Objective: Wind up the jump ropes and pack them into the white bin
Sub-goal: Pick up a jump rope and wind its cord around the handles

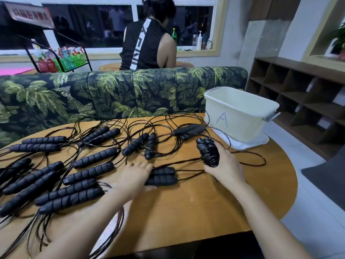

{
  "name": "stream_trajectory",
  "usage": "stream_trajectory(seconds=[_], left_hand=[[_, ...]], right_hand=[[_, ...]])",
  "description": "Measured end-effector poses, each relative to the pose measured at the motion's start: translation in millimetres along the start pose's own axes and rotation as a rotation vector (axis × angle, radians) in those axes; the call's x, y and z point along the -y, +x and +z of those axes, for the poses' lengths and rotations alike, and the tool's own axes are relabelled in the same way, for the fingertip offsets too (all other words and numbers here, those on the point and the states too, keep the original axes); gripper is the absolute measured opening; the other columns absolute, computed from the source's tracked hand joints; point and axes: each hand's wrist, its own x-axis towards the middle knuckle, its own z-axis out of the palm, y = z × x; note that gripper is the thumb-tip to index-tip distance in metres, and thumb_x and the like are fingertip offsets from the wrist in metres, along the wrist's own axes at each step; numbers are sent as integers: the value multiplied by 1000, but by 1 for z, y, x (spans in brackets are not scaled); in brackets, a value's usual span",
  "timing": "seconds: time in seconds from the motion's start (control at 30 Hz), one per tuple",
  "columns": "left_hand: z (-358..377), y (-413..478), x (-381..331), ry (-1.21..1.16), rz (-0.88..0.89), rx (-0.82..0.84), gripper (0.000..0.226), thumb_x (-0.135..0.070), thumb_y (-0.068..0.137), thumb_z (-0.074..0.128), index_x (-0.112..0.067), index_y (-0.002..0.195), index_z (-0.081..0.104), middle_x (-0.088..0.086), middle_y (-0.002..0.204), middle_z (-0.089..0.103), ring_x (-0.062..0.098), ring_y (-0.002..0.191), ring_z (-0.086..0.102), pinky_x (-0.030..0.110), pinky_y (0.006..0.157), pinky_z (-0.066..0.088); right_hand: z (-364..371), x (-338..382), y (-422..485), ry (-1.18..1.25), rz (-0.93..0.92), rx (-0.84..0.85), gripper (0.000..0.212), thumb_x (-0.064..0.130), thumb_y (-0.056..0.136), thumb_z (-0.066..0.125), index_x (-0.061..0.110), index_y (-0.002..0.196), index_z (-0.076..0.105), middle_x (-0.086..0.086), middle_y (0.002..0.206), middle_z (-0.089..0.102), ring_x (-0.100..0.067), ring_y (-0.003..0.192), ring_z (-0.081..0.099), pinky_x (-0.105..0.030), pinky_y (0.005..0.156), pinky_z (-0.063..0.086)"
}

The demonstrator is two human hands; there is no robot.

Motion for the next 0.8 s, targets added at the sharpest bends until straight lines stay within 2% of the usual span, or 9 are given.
stream_trajectory(seconds=[0.13,0.2,0.27,0.33,0.4,0.47,0.57,0.63,0.8], left_hand=[[13,-29,48,63,-261,27,78,-61,86,51,-18,146,27,2,148,37,23,136,34,52,115,14],[16,-37,58,53,-354,25,79,-52,90,52,-14,150,17,6,153,29,29,140,27,60,115,8],[16,-39,53,-10,-292,-13,86,-44,91,55,-16,153,2,6,160,10,30,146,10,61,114,3],[16,-38,40,-74,-139,-34,82,-47,93,50,-28,153,-3,-2,162,1,25,148,0,61,113,-3],[17,-36,34,-80,-99,4,68,-47,97,41,-35,152,3,-6,161,6,23,148,2,63,113,-4],[15,-30,35,-80,-141,-2,54,-45,99,37,-35,149,23,-7,157,23,23,145,14,63,113,1],[-2,-7,25,-111,-167,-121,36,-46,99,36,-31,124,56,-9,129,54,21,127,41,56,113,15],[-18,23,7,-129,-129,-169,34,-45,98,39,-29,119,59,-7,123,57,22,120,45,49,112,22],[-46,138,-50,-216,-12,-155,41,-43,95,46,-23,130,50,3,131,51,29,121,43,47,102,33]], right_hand=[[18,29,-27,21,-61,49,89,46,71,69,34,148,25,3,128,56,-22,114,52,-33,81,45],[29,40,-40,9,-90,80,90,47,73,68,33,149,23,4,130,54,-20,116,51,-32,84,44],[40,50,-50,12,-102,121,90,48,75,68,33,150,21,5,132,52,-19,118,50,-32,85,44],[49,56,-57,33,-122,144,89,47,77,68,33,151,20,6,132,52,-18,118,49,-31,83,43],[52,58,-58,51,-135,140,88,47,77,68,34,150,20,6,130,53,-17,116,50,-29,82,42],[49,54,-51,55,-116,111,88,48,77,68,33,150,21,6,131,52,-17,117,49,-30,83,43],[38,40,-28,55,-44,42,90,49,77,68,32,150,20,4,131,52,-19,117,50,-32,85,46],[29,29,-12,54,-2,-7,90,49,76,68,32,150,19,2,129,53,-21,116,51,-34,84,46],[20,3,35,2,61,-86,91,50,76,65,33,150,16,0,128,54,-25,116,52,-35,85,46]])
